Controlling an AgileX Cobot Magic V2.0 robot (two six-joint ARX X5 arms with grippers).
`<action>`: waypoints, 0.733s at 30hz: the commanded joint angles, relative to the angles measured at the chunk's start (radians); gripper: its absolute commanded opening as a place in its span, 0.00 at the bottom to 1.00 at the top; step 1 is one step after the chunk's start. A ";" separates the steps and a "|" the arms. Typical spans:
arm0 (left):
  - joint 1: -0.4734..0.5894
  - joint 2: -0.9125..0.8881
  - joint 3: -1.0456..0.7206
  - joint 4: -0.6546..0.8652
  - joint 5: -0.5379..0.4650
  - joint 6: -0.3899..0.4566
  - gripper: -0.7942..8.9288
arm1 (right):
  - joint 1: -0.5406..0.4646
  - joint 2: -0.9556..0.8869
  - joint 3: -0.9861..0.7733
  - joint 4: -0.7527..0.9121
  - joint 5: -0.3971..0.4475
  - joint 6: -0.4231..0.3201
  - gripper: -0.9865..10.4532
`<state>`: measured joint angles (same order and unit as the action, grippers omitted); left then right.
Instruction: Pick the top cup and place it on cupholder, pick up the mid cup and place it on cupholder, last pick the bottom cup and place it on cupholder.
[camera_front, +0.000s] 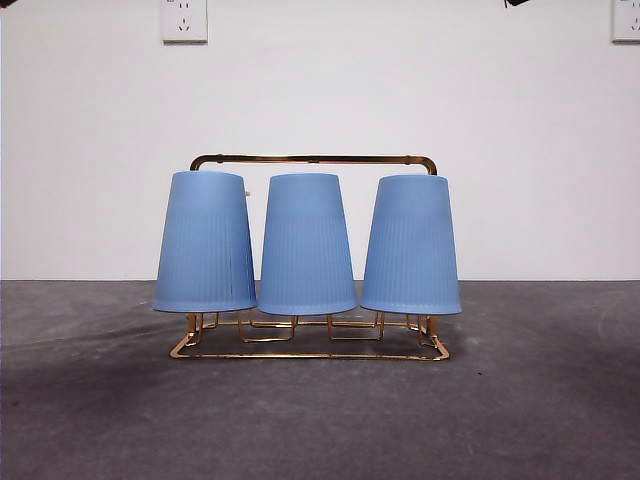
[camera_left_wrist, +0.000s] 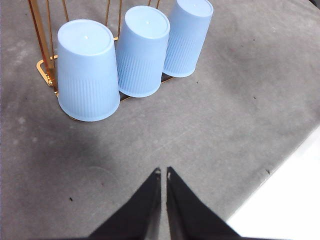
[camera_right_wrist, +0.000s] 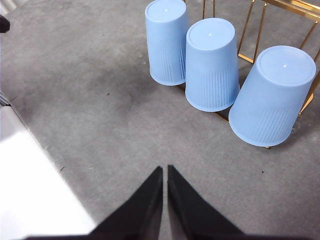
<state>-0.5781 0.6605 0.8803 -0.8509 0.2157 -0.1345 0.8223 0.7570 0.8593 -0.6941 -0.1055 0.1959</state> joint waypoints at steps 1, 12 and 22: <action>-0.006 0.005 0.008 0.016 0.004 0.000 0.09 | 0.009 0.006 0.004 0.011 0.001 0.009 0.09; 0.276 -0.170 -0.055 0.469 -0.044 0.279 0.09 | 0.009 0.006 0.005 0.011 0.001 0.009 0.09; 0.594 -0.423 -0.355 0.668 -0.123 0.324 0.09 | 0.009 0.006 0.005 0.012 0.001 0.009 0.09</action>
<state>0.0071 0.2523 0.5426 -0.1913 0.0944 0.1734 0.8223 0.7570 0.8593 -0.6933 -0.1055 0.1959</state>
